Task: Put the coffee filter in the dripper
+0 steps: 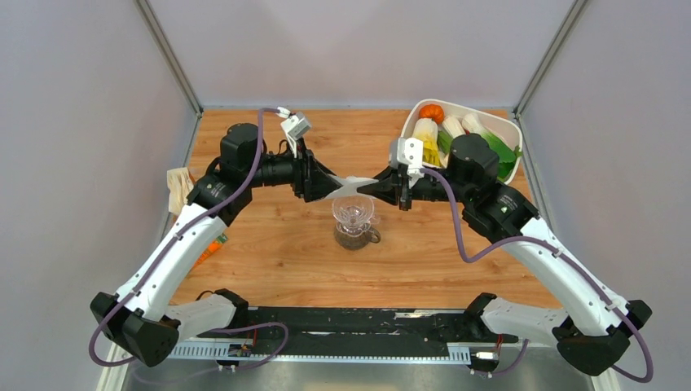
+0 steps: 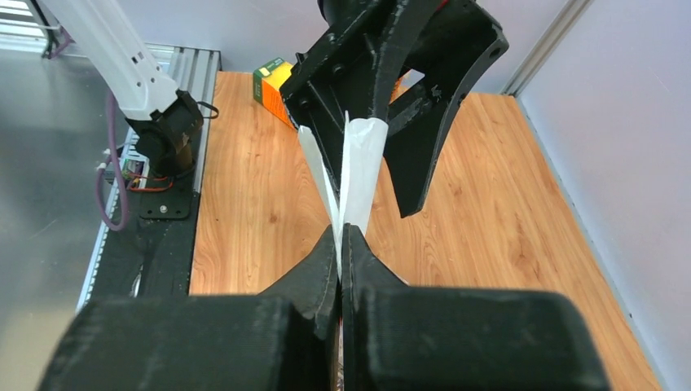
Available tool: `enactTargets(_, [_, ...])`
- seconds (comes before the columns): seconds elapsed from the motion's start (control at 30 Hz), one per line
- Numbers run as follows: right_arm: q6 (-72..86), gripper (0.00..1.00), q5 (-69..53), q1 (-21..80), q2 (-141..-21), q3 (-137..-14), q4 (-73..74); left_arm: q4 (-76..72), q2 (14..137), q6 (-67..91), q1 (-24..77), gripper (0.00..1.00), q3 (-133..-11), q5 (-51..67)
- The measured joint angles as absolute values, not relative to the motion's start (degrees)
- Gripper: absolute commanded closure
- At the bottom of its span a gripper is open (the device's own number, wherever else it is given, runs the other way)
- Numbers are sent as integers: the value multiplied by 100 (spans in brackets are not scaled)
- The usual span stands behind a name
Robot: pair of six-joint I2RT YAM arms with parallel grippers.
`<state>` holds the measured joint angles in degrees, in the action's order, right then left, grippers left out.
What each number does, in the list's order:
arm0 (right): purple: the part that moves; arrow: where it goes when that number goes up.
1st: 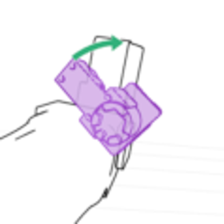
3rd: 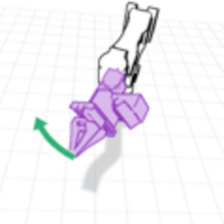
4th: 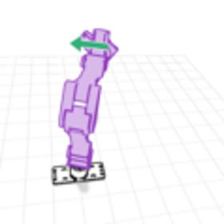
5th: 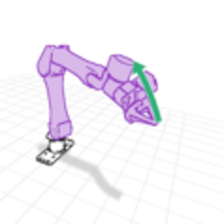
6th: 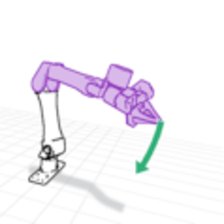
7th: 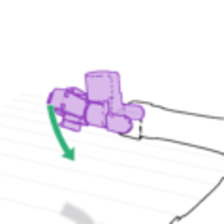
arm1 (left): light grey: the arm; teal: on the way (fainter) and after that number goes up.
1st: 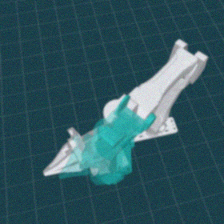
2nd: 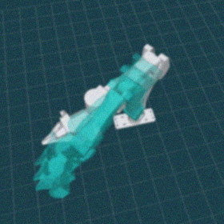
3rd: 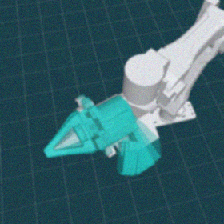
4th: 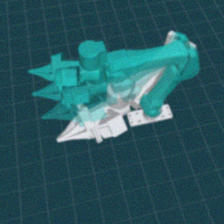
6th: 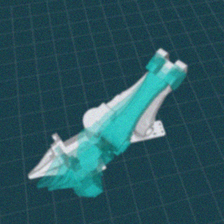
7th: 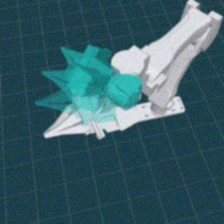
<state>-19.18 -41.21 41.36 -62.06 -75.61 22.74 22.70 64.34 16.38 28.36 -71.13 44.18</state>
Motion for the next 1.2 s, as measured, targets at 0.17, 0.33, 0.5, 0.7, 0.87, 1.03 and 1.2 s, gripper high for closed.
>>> enactTargets(0.17, [-1966,100,-3771,4259,-6128,-7293,2156,1562,6434,2790,2589,32,-6573,4803])
enactTargets(0.33, [-1970,100,-3577,4285,-6130,-7266,2025,814,6434,3745,2545,34,-6195,5146])
enactTargets(0.5, [-1984,100,-3444,4335,-6130,-7207,1872,421,6436,4287,2545,37,-6034,5317])
enactTargets(0.7, [-1986,100,-3345,4427,-6128,-7155,1787,-27,6436,4779,2545,49,-5902,5376])
enactTargets(0.87, [-2012,100,-3251,4482,-6112,-7054,1708,-239,6438,5103,2545,60,-5760,5413])
enactTargets(1.03, [-2036,100,-3227,4501,-6062,-6978,1651,-272,6440,5256,2521,70,-5701,5505])
enactTargets(1.2, [-2119,100,-3186,4512,-5968,-6921,1645,-178,6440,5231,2453,79,-5680,5610])
